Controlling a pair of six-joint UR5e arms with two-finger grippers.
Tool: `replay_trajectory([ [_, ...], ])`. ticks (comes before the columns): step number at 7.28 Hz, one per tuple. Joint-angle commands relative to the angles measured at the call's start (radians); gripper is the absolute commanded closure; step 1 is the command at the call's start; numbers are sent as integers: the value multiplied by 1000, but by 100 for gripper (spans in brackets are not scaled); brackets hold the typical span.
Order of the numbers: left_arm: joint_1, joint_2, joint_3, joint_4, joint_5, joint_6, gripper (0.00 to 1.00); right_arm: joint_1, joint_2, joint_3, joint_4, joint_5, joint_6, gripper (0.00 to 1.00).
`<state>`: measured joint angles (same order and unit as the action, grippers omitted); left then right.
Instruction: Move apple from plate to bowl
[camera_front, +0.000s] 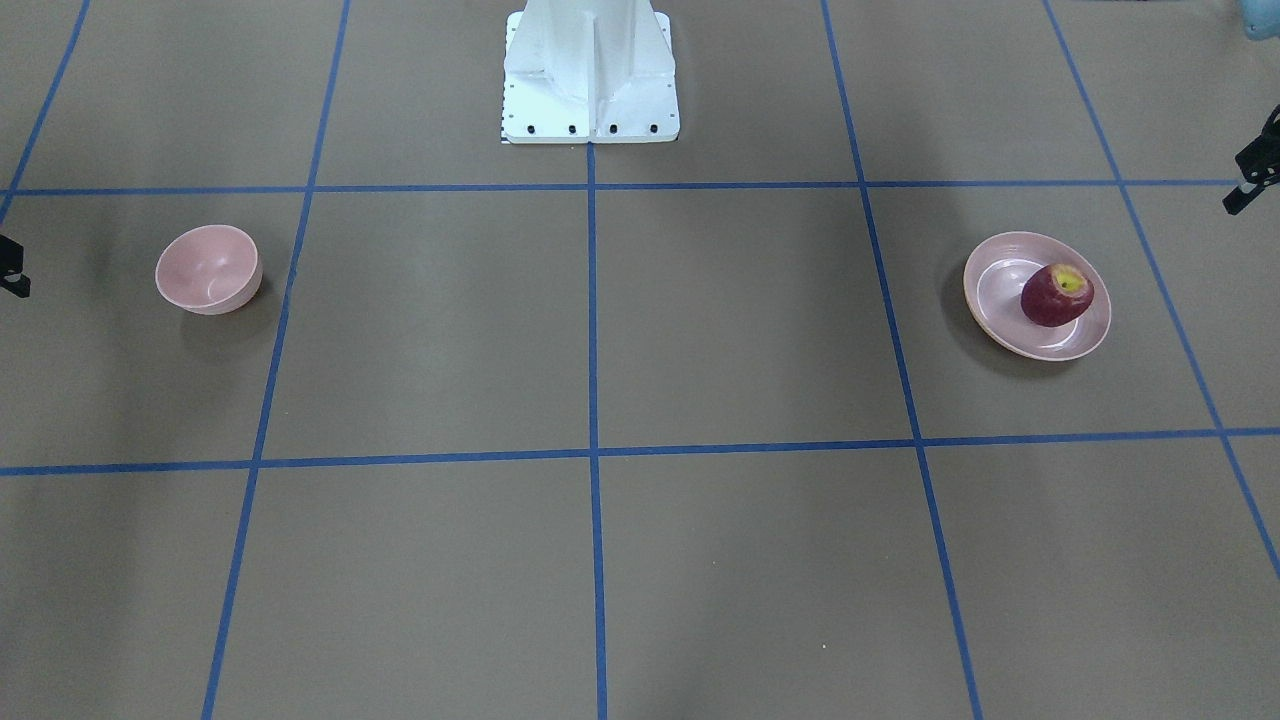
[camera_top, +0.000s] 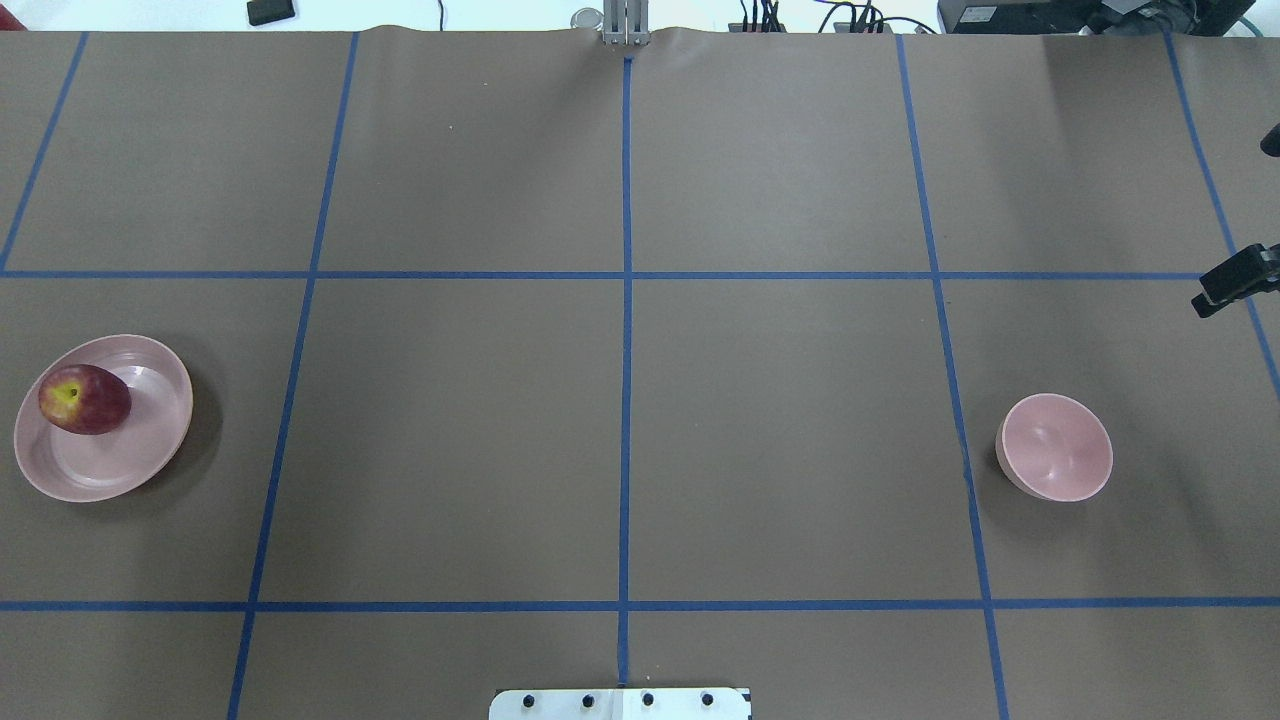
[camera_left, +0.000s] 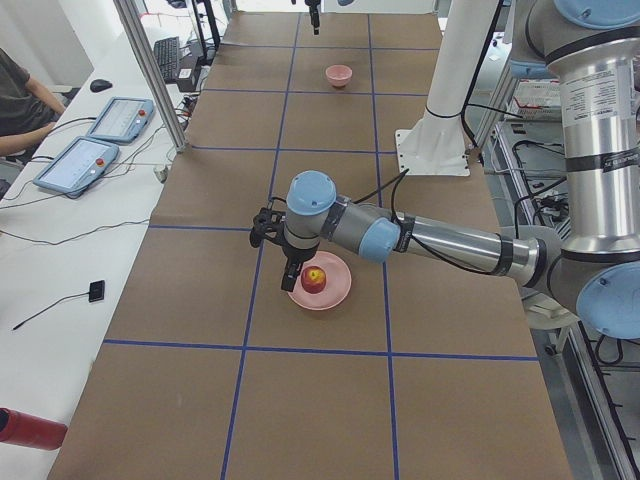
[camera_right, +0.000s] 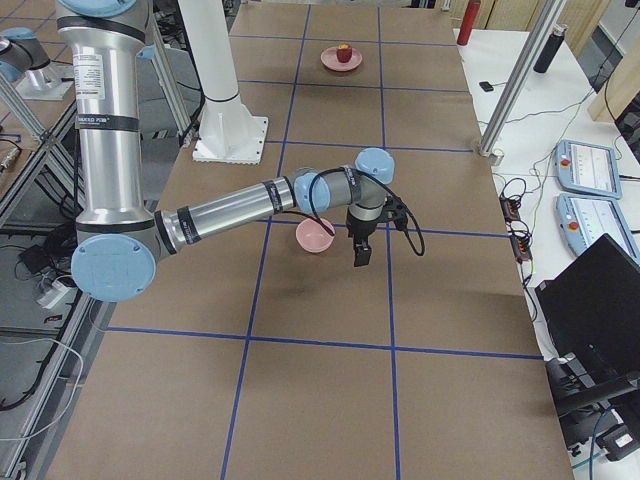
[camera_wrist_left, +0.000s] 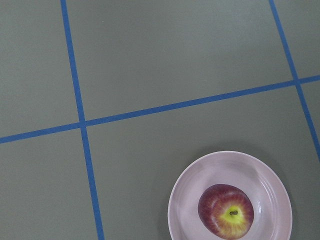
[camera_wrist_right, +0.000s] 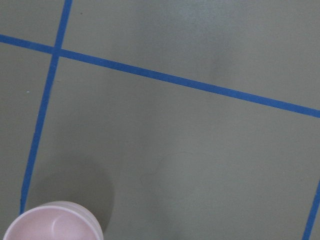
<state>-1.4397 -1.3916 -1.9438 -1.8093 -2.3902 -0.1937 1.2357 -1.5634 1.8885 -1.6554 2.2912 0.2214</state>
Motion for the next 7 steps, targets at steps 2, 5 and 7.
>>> replay_trajectory([
  [2, 1, 0, 5, -1, -3, 3, 2, 7, 0, -8, 0, 4, 1, 0],
  [5, 4, 0, 5, -4, -1, 3, 2, 7, -9, 10, 2, 7, 1, 0],
  [7, 4, 2, 0, -5, 0, 2, 2, 7, -6, 27, 2, 17, 1, 0],
])
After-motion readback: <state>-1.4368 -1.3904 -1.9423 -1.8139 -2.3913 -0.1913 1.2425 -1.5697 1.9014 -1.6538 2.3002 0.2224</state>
